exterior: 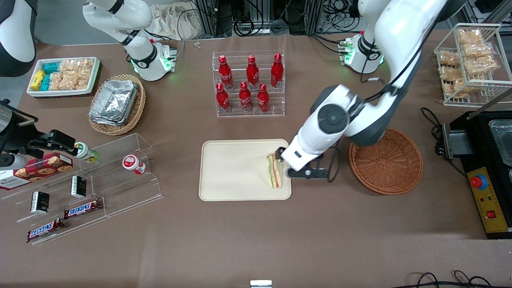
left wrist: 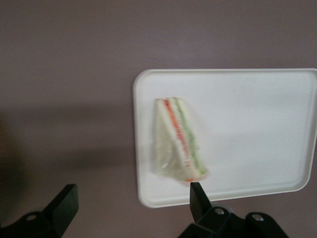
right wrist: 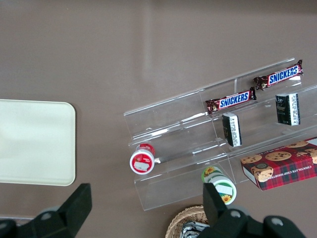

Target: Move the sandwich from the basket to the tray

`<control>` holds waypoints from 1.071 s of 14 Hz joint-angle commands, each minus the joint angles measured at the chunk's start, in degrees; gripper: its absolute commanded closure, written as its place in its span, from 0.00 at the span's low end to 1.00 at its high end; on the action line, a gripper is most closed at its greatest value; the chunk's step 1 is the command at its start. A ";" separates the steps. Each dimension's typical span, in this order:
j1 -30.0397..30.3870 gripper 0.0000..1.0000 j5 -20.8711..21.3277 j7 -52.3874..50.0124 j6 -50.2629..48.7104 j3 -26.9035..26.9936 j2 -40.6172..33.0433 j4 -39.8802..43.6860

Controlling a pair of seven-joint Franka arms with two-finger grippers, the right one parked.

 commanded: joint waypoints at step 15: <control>22.27 0.00 -1.30 14.38 -22.97 0.64 -16.12 2.74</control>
